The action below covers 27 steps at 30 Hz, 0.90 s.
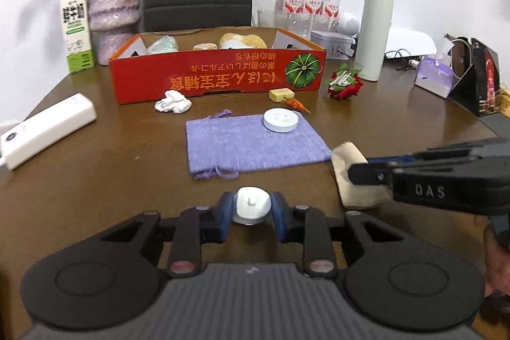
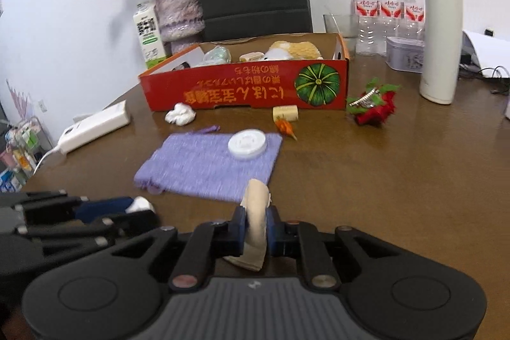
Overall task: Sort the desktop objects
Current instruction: 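Grasp a small white cap with the left gripper while the right grasps the beige cloth, then carry the white cap and beige cloth into the box and open both grippers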
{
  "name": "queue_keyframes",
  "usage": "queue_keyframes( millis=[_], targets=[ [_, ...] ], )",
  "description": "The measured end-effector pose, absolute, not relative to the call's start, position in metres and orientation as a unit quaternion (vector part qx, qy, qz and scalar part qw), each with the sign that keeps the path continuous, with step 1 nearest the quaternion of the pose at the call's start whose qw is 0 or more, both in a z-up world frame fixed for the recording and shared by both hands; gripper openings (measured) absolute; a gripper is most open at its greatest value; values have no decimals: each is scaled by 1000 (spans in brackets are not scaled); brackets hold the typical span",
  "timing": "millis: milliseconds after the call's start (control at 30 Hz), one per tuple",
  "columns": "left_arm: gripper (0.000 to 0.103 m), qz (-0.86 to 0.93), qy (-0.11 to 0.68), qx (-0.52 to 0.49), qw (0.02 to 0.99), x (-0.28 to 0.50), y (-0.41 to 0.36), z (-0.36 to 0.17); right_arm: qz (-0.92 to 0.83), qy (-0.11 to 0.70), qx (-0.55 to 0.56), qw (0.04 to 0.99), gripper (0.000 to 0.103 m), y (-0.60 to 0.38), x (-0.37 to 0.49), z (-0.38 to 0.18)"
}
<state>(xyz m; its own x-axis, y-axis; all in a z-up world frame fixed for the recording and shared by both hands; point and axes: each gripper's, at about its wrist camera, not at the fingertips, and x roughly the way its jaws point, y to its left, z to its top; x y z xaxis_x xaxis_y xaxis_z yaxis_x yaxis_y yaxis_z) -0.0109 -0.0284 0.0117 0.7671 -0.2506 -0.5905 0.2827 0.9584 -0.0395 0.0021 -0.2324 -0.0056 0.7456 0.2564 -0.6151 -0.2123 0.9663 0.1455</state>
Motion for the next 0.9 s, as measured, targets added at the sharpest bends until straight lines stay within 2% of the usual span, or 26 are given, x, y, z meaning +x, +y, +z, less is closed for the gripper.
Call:
queue_keyframes(
  millis=[233,467,733,900],
  targets=[
    [27,-120,293,28,948,-75,-24,13,142,326,9,935,12,-220,-66,-4],
    [27,-91,278,6,956,-122,-1,16,141,275,-15,951,11,-216,-106,8],
    [27,-79,270,-3,960,-113,8,26,144,223,-9,964,11,-218,-111,24],
    [27,-89,255,1,963,-82,14,57,137,212,-1,968,11,-223,-85,46]
  ],
)
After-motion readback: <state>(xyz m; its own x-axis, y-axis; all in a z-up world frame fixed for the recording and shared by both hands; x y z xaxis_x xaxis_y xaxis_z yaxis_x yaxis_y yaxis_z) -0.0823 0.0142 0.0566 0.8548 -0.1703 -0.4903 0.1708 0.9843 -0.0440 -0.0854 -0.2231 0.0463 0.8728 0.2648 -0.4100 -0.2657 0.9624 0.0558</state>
